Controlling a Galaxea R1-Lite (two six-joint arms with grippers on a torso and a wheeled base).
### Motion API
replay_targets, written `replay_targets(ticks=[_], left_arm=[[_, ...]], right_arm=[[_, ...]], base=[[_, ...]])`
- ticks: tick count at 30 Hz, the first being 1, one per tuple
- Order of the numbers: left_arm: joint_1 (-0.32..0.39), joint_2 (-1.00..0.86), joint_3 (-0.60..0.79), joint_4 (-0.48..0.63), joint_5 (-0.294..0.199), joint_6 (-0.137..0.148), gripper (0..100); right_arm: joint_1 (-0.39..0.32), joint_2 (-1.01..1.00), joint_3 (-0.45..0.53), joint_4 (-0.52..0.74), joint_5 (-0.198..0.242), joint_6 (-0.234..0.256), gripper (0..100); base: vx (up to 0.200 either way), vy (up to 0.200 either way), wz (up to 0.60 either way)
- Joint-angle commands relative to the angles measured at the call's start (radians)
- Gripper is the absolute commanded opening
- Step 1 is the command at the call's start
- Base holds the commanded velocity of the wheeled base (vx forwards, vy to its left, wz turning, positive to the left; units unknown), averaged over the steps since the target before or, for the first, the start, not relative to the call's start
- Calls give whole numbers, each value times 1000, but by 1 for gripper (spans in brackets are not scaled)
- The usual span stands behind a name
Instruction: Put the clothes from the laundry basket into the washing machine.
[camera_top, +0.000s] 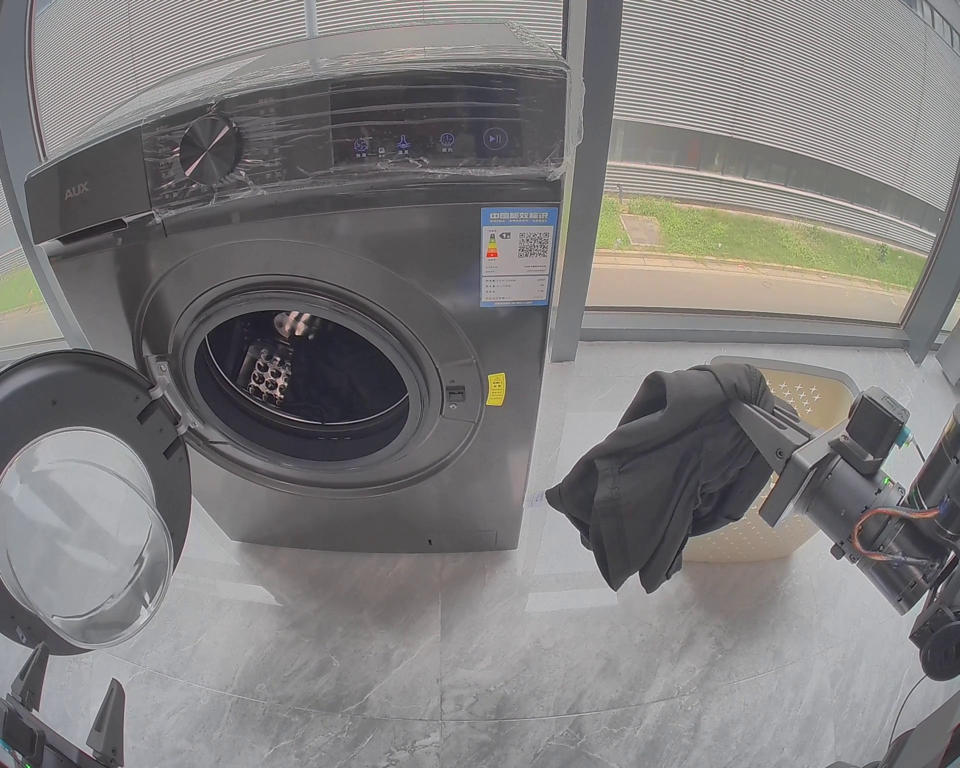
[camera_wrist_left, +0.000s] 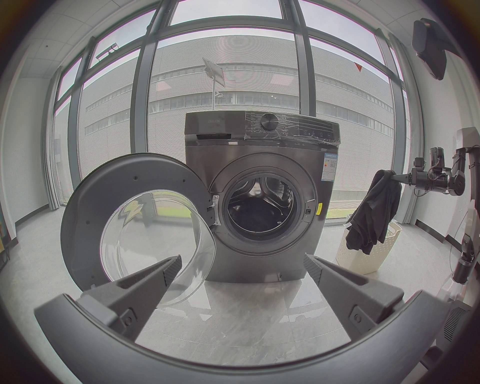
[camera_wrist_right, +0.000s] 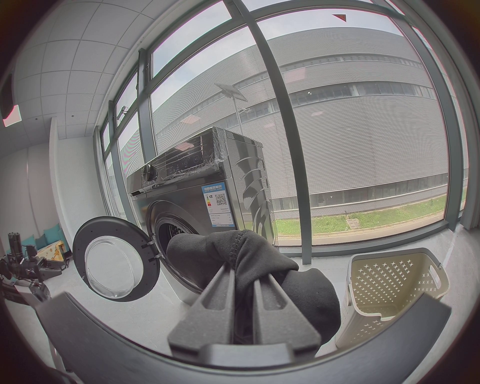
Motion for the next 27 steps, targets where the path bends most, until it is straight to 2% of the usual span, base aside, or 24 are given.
replay_targets(ticks=[1,10,27], left_arm=[[0,-16,16,0,1,-1,100],[0,-16,16,0,1,-1,100],[0,-16,16,0,10,-4,100]], right_arm=[[-1,2,0,0,0,0,0],[0,5,2,0,0,0,0],[-1,20,2,-3,0,2,0]], base=[[0,0,0],[0,200,0],[0,0,0]])
